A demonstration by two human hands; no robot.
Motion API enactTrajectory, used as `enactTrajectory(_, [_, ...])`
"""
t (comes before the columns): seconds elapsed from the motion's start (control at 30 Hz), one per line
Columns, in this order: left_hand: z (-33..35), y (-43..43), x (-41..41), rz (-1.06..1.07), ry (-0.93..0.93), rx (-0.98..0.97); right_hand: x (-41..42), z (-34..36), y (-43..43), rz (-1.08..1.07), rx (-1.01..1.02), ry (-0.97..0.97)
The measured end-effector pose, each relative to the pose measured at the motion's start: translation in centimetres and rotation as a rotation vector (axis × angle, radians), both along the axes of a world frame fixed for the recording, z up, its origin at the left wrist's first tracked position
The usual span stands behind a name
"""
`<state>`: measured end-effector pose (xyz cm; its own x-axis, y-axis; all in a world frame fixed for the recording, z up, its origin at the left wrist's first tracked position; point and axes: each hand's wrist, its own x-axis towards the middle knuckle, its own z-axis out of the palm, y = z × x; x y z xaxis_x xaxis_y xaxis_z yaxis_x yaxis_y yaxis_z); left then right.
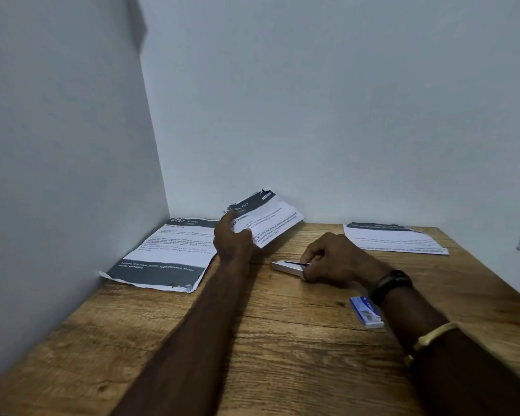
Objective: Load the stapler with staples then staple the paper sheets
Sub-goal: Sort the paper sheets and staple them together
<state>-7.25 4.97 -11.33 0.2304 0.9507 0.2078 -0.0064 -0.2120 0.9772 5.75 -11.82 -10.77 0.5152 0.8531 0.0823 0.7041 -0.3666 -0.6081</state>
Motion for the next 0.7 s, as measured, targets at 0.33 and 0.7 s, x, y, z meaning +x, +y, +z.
enactTrajectory(0.33, [0.1,-0.5,0.4,-0.028,-0.194,-0.252,0.6,-0.7,0.5,-0.185,0.262,-0.027])
enactTrajectory(0.7, [1.1,-1.7,0.7,-0.143,-0.291,-0.413,0.5,-0.8,1.7,-0.207,0.539,0.487])
